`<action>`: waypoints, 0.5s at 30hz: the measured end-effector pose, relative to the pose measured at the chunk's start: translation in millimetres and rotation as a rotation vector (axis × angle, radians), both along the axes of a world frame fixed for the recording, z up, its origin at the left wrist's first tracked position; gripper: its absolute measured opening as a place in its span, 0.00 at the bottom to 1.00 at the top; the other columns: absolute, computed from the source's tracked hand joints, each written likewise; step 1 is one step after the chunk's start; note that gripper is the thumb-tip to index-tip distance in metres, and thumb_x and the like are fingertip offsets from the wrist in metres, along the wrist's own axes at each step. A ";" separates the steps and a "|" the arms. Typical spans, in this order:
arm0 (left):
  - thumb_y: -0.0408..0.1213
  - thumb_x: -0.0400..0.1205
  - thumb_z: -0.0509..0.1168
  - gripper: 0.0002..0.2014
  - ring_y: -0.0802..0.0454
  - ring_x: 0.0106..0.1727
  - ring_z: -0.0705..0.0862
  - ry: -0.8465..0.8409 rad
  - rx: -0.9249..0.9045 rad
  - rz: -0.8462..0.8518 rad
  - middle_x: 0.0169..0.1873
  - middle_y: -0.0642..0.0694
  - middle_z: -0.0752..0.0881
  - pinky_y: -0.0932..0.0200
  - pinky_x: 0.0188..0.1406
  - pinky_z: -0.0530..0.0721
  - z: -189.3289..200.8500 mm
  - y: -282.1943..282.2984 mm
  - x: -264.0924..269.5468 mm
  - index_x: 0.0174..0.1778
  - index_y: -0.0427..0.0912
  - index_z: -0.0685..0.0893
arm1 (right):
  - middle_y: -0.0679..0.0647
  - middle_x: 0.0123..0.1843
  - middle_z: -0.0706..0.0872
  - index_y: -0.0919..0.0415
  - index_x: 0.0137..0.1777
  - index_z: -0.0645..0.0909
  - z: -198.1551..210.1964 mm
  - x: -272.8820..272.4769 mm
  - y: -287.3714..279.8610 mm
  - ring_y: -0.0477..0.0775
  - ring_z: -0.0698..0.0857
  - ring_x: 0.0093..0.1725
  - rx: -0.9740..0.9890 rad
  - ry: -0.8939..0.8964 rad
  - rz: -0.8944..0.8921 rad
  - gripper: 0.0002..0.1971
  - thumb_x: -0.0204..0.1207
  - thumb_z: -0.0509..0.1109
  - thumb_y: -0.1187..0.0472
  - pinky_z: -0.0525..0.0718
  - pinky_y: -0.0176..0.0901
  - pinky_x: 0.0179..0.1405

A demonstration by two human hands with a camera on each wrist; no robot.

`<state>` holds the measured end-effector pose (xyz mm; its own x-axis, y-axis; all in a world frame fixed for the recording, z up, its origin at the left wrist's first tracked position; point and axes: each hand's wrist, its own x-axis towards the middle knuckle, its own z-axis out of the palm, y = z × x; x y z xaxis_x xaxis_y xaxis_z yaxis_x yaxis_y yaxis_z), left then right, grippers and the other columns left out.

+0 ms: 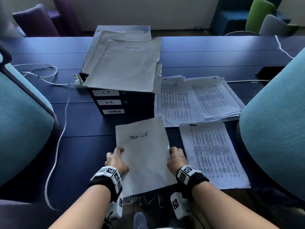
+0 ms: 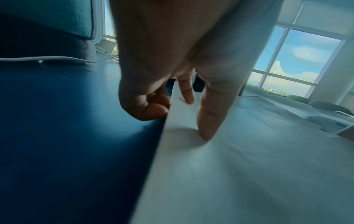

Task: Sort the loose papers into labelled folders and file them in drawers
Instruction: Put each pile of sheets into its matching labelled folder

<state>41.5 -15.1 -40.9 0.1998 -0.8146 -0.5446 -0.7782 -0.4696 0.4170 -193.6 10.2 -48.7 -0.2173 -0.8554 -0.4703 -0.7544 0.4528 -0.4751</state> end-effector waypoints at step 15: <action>0.48 0.76 0.68 0.32 0.40 0.79 0.61 -0.226 -0.075 -0.211 0.81 0.47 0.61 0.42 0.77 0.68 -3.5 -9.3 43.9 0.78 0.59 0.69 | 0.46 0.79 0.61 0.52 0.77 0.66 -6.9 78.3 -10.8 0.59 0.68 0.67 -0.084 0.102 0.632 0.29 0.74 0.60 0.67 0.78 0.50 0.63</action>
<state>85.4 -24.4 -44.4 0.1315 -0.8872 -0.4422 -0.9319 -0.2628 0.2500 -115.3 -0.6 -55.7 0.3004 -0.8659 -0.4000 -0.9067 -0.1291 -0.4016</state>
